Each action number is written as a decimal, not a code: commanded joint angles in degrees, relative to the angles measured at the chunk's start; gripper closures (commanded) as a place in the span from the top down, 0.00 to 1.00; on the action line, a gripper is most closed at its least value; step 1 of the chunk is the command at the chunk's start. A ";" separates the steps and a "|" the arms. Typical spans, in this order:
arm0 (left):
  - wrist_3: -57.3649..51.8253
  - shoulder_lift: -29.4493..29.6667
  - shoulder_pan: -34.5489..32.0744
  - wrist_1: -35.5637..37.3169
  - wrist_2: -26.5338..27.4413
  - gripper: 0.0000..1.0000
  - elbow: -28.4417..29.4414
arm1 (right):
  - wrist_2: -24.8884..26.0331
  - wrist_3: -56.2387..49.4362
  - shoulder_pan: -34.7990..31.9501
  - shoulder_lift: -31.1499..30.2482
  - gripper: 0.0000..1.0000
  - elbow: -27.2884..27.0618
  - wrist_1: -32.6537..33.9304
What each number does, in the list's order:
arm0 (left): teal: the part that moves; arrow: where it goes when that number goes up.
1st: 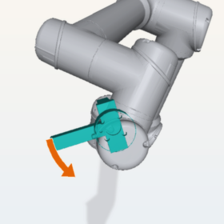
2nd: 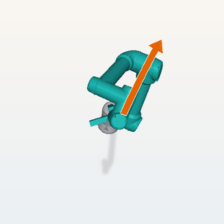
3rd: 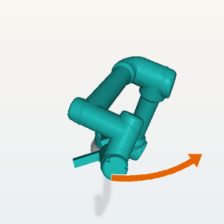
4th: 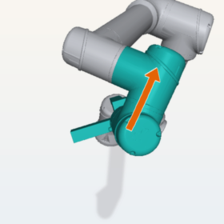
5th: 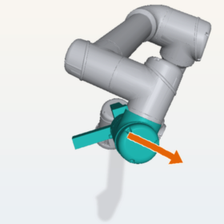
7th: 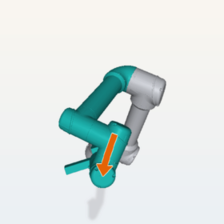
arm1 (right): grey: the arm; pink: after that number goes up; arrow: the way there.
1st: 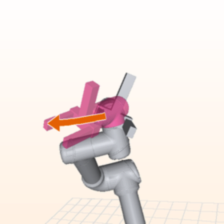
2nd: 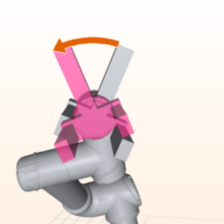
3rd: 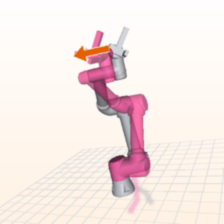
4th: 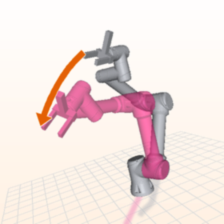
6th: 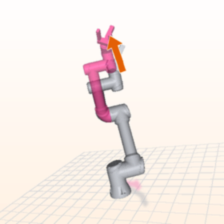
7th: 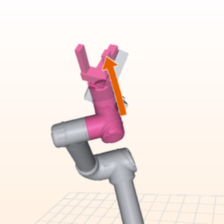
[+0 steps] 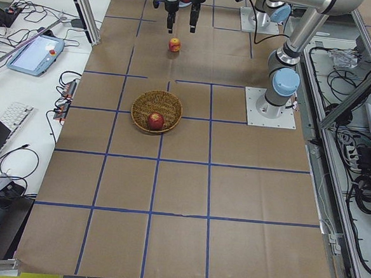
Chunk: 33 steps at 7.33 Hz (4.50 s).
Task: Transfer apple from basket to plate
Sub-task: 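Reach the right gripper to the apple while the left arm withdraws, then close the right gripper on the apple and lift it, then carry the apple with the right gripper over the blue plate, then lower the apple onto the plate and open the right gripper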
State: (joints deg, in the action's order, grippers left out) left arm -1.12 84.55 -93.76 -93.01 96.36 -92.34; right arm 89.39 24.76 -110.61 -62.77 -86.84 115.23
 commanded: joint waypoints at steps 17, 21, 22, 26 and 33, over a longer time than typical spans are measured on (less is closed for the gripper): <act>0.42 1.49 0.51 -3.13 -1.60 0.99 1.64 | 0.26 -21.61 19.77 -14.63 0.59 -4.03 -12.54; 0.68 0.97 0.77 -3.15 -2.84 0.99 1.38 | 2.55 -44.15 40.17 -19.50 0.59 -12.20 -11.44; 0.68 0.96 0.77 -3.15 -2.84 0.99 1.29 | 2.55 -48.62 43.61 -18.97 0.58 -12.74 -8.99; 0.25 0.26 0.86 -2.97 -2.58 0.99 -0.12 | 1.85 -55.43 47.68 -12.65 0.57 -15.82 3.86; 0.16 0.35 0.86 -2.79 -2.58 0.99 -0.21 | 2.28 -55.43 47.69 -10.61 1.00 -16.97 5.01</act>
State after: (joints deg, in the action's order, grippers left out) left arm -0.97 84.83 -92.90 -95.80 93.72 -92.55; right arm 91.33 -30.74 -62.93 -72.99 -104.15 120.38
